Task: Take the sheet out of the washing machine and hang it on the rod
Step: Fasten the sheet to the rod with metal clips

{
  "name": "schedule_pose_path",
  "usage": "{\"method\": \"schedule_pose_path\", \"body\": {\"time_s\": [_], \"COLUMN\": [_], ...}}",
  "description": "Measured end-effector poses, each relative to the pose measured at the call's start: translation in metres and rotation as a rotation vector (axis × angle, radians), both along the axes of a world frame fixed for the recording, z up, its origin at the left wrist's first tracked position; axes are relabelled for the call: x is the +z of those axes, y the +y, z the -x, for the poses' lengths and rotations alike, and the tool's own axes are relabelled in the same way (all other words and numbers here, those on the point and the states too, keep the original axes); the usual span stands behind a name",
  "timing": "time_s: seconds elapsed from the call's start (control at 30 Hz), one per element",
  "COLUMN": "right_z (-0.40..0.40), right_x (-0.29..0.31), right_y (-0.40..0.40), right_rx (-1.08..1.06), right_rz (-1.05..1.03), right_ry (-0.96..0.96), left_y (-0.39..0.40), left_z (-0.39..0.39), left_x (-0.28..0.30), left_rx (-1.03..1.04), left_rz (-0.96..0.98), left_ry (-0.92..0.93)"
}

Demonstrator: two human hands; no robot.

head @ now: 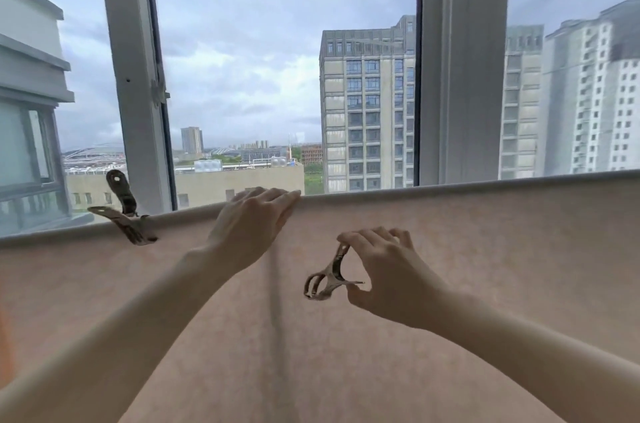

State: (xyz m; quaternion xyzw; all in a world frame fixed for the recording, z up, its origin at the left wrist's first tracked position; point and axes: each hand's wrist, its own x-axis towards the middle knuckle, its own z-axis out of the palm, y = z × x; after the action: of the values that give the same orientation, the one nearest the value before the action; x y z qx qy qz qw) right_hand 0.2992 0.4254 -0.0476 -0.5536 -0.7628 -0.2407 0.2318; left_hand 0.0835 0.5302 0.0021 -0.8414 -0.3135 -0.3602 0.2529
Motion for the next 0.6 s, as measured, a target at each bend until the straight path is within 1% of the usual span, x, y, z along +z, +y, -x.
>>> {"method": "schedule_pose_path", "body": {"time_s": [0.07, 0.13, 0.23, 0.37, 0.5, 0.6], "right_z": [-0.013, -0.027, -0.051, -0.084, -0.121, -0.149], "right_x": [0.001, 0.001, 0.001, 0.001, 0.004, 0.004], "right_y": [-0.008, -0.019, -0.037, -0.065, -0.089, -0.105], "right_rx": [0.008, 0.011, -0.024, -0.078, -0.158, -0.161], "right_rz": [0.041, 0.039, 0.018, 0.000, -0.030, -0.032], "right_ry": [0.199, 0.285, 0.297, 0.291, 0.286, 0.342], "left_y": [-0.002, -0.004, -0.006, -0.012, -0.019, -0.026], "left_z": [-0.021, -0.041, -0.070, -0.110, -0.153, -0.183], "left_x": [0.000, 0.000, 0.000, 0.004, 0.007, 0.008], "left_rx": [-0.040, -0.071, -0.090, -0.102, -0.108, -0.077], "left_rz": [-0.001, 0.000, 0.019, 0.047, 0.066, 0.092], "left_ry": [-0.009, -0.016, -0.004, 0.073, 0.112, 0.133]}}
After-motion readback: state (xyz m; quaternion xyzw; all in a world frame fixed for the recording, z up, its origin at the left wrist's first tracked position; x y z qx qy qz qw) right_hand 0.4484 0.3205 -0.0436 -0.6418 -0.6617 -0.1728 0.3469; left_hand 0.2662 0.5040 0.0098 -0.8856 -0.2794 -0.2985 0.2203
